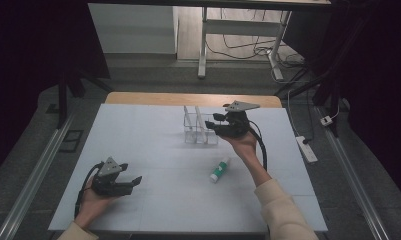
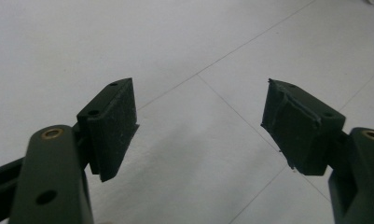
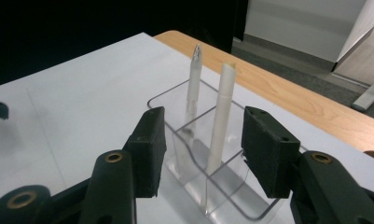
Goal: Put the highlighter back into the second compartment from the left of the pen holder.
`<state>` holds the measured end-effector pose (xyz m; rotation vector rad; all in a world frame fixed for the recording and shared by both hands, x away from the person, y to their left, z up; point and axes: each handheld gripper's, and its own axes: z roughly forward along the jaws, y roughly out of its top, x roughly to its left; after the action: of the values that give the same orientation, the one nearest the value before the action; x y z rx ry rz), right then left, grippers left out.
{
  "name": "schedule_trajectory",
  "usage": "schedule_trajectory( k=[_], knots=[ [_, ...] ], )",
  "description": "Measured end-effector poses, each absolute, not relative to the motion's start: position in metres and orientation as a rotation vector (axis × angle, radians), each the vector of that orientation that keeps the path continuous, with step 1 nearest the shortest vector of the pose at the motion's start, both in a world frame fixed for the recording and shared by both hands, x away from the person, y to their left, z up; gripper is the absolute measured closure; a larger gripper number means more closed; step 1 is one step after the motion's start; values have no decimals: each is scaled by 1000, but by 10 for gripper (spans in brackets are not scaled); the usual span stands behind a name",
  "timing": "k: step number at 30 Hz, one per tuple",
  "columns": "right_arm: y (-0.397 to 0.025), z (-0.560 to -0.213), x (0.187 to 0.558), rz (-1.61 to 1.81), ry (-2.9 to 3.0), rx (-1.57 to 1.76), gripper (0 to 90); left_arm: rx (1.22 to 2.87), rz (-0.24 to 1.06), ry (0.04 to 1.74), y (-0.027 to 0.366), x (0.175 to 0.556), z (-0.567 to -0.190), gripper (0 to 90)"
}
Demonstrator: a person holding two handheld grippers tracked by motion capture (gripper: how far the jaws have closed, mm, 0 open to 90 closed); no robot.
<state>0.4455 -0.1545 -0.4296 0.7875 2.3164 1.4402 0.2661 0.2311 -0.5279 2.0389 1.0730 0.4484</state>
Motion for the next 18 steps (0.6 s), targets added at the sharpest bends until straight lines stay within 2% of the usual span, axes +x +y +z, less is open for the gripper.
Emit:
schedule_trajectory(
  k=[18],
  knots=[
    [-185, -442, 429, 1372, 2414, 757, 470, 2039, 451, 1074, 231, 266, -527, 261]
  ],
)
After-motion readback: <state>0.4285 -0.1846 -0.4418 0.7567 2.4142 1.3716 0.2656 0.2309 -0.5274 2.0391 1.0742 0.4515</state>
